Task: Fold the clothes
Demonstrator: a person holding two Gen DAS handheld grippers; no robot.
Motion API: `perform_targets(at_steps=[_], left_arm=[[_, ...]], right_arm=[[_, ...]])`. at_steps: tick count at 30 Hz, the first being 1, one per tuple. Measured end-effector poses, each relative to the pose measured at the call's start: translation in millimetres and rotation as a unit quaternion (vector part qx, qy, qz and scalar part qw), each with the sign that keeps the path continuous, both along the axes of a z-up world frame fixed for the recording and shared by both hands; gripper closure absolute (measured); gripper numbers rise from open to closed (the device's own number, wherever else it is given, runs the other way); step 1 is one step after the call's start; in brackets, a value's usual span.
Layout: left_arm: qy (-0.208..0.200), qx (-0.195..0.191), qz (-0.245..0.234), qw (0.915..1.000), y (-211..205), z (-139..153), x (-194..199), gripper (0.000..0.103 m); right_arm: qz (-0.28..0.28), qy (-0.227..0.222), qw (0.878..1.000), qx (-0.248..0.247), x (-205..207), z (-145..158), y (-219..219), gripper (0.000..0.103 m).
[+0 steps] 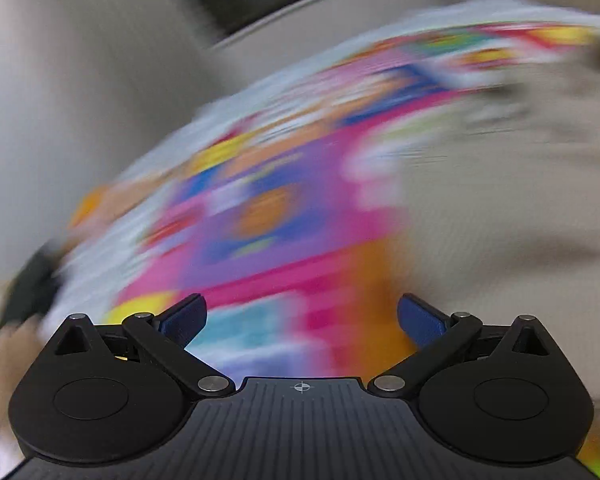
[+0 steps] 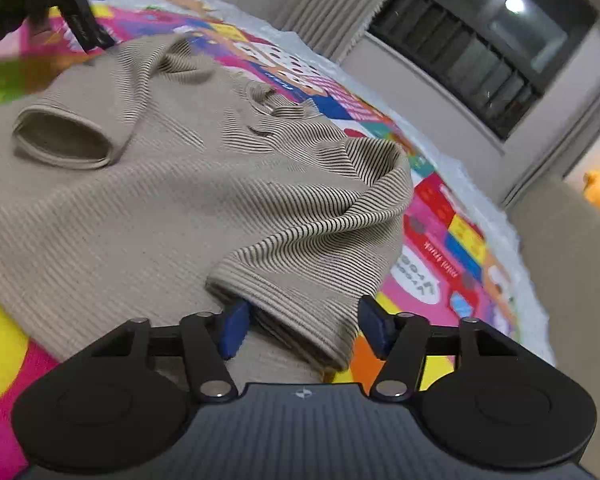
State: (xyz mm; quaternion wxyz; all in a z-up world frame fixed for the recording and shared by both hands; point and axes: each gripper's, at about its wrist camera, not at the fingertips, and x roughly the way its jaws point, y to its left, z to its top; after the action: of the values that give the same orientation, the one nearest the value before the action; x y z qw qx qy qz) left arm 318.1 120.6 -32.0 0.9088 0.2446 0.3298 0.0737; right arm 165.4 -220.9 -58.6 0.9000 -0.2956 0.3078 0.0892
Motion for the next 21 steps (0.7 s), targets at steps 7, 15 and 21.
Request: perform_targets(at_steps=[7,15,21], left_arm=[[0.018,-0.146,0.109,0.9831,88,20,-15,0.0],[0.03,-0.242,-0.157,0.957,-4,53,-69,0.0],[0.053,-0.258,-0.276,0.9246,-61,52,-107,0.0]], right_arm=[[-0.002,-0.016,1.0,0.003,35,15,-3,0.093],[-0.228,-0.132,0.956,0.127,109,149,-143,0.094],[-0.208,-0.137,0.948,0.197,134,202,-127,0.094]])
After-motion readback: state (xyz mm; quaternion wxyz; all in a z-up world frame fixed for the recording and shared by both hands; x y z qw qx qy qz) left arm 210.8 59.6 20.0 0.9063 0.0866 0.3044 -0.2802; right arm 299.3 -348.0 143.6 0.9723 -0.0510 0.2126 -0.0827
